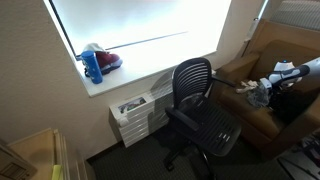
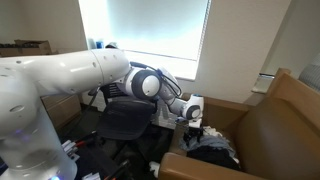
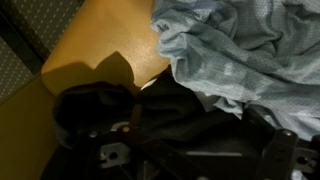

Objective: Remove the black hood from the couch and put it on the chair

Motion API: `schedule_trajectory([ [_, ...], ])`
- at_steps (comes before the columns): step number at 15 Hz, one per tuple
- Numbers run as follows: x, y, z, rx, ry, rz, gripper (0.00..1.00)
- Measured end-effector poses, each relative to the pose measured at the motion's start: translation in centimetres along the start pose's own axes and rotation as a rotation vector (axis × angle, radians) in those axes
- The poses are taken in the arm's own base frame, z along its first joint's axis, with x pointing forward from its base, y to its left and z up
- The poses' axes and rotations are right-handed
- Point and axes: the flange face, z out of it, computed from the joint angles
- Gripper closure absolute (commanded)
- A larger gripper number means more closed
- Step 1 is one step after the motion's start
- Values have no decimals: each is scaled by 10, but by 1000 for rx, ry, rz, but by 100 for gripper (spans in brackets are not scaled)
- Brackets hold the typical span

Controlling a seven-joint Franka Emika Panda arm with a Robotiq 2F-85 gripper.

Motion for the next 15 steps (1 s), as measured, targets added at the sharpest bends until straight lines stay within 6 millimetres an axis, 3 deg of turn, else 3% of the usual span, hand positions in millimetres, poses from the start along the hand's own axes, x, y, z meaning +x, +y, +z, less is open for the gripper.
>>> schedule_trajectory([
  [4, -12, -10, -11, 163, -41, 42, 0],
  [7, -21, -9, -13, 186, -37, 52, 0],
  [15, -13, -7, -8, 182, -9, 121, 0],
])
